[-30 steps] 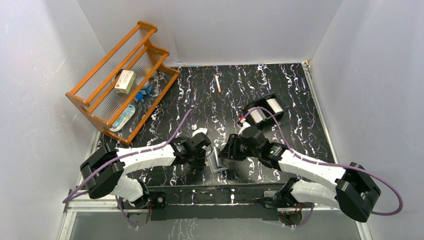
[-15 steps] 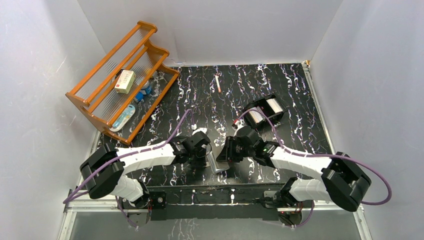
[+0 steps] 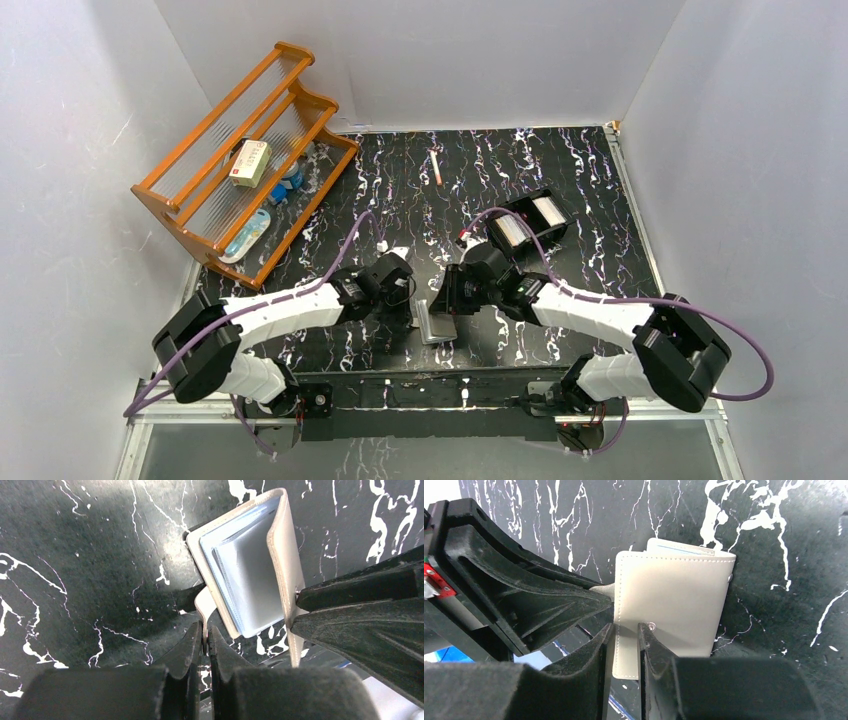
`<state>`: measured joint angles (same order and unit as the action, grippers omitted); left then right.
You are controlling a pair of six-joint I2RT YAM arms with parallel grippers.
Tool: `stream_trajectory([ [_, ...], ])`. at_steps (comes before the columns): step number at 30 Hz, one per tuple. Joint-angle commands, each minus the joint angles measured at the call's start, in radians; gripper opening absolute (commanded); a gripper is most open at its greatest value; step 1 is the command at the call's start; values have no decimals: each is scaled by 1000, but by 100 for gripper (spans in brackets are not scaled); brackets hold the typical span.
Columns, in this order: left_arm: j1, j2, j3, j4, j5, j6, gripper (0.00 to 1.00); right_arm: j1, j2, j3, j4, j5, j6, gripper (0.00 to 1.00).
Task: Put the credit cards into the card holder
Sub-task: Close the card holder at the center of the board.
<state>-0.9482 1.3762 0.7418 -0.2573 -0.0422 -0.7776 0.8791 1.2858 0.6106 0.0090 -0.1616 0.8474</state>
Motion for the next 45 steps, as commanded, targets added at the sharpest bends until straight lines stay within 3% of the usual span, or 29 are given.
stream_trajectory([
  [1,33,-43,-15,44,55,8,0,4,36,58,-25,46,-49,30],
  [13,54,-22,-23,124,161,-25,5,16,198,79,-48,60,-70,29],
  [18,64,18,0,97,162,-25,6,17,167,101,-80,59,-65,29],
  [23,70,15,2,71,147,-17,6,17,81,153,-177,55,-88,39],
  [31,77,9,-8,68,132,-7,6,17,26,189,-260,98,-192,42],
  [45,98,2,-29,176,257,-59,11,22,220,206,-241,101,-239,36],
])
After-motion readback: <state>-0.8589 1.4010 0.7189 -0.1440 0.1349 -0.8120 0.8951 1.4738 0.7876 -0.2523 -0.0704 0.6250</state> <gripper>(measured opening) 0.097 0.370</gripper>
